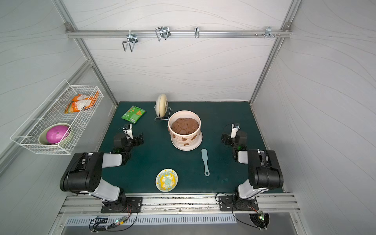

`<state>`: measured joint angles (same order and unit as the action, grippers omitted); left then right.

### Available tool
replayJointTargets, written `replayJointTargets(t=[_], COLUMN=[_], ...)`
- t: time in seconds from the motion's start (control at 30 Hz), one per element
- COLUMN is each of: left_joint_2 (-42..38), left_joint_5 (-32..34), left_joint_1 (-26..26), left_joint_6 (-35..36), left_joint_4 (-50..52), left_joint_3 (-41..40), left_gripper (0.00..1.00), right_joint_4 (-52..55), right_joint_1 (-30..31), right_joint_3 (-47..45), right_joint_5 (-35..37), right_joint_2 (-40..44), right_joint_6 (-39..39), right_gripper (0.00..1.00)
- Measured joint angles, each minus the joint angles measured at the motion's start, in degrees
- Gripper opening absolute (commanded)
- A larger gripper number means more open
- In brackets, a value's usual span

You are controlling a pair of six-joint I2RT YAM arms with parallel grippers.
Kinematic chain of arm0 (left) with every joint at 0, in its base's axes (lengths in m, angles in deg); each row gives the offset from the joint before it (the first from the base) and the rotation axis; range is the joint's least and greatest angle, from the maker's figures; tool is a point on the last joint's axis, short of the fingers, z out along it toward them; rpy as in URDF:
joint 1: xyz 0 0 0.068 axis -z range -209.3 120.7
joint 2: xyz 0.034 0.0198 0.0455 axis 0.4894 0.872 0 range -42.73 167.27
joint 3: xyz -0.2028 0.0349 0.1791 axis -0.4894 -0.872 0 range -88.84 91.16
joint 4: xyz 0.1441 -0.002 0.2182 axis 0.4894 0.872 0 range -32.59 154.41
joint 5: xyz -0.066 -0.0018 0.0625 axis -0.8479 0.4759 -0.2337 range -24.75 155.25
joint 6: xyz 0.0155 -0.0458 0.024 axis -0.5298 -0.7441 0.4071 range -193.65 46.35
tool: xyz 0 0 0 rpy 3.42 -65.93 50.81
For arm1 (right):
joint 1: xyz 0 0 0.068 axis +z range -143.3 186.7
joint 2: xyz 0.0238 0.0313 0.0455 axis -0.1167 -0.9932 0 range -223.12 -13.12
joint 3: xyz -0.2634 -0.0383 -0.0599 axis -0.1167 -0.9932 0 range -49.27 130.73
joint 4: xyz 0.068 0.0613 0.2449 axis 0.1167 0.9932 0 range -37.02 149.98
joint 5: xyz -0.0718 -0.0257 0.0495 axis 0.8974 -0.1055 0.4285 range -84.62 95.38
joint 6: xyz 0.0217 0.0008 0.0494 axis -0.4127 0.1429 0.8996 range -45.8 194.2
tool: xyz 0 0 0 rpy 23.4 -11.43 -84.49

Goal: Scrub the dried mud off the ceramic pot
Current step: Pick up the brush from the center of the board.

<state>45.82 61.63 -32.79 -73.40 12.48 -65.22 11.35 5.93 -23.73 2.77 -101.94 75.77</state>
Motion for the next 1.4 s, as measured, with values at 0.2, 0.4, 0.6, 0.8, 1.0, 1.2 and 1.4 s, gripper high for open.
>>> replayJointTargets(t=[0.2,0.4,0.6,0.8,1.0,1.2,1.4], left_joint_2=[0.0,0.0,0.0,-0.6,-8.8,-21.9,-30.0], left_joint_5=[0.0,0.0,0.0,1.8,8.1,15.3,12.7], left_joint_1=[0.0,0.0,0.0,0.7,4.0,8.5,10.1], left_joint_6=[0.0,0.0,0.0,0.0,0.1,-9.3,-24.4], left_joint_4=[0.0,0.0,0.0,-0.1,5.2,25.8,40.7], left_joint_3=[0.0,0.0,0.0,-0.5,-0.9,6.1,15.3], left_gripper=[1.00,1.00,1.00,1.00,1.00,1.00,1.00], right_joint_4=[0.0,0.0,0.0,2.9,12.4,24.7,40.3], right_joint_1=[0.0,0.0,0.0,-0.3,-0.4,3.0,12.5], right_joint_3=[0.0,0.0,0.0,1.0,5.3,9.5,13.4], right_joint_5=[0.0,0.0,0.0,-0.1,-1.4,-0.1,2.8], right_joint_2=[0.0,0.0,0.0,0.8,10.8,21.7,28.9], right_joint_6=[0.0,0.0,0.0,0.0,1.2,6.1,10.0], right_gripper=[0.99,0.99,0.99,0.99,0.99,0.99,0.99])
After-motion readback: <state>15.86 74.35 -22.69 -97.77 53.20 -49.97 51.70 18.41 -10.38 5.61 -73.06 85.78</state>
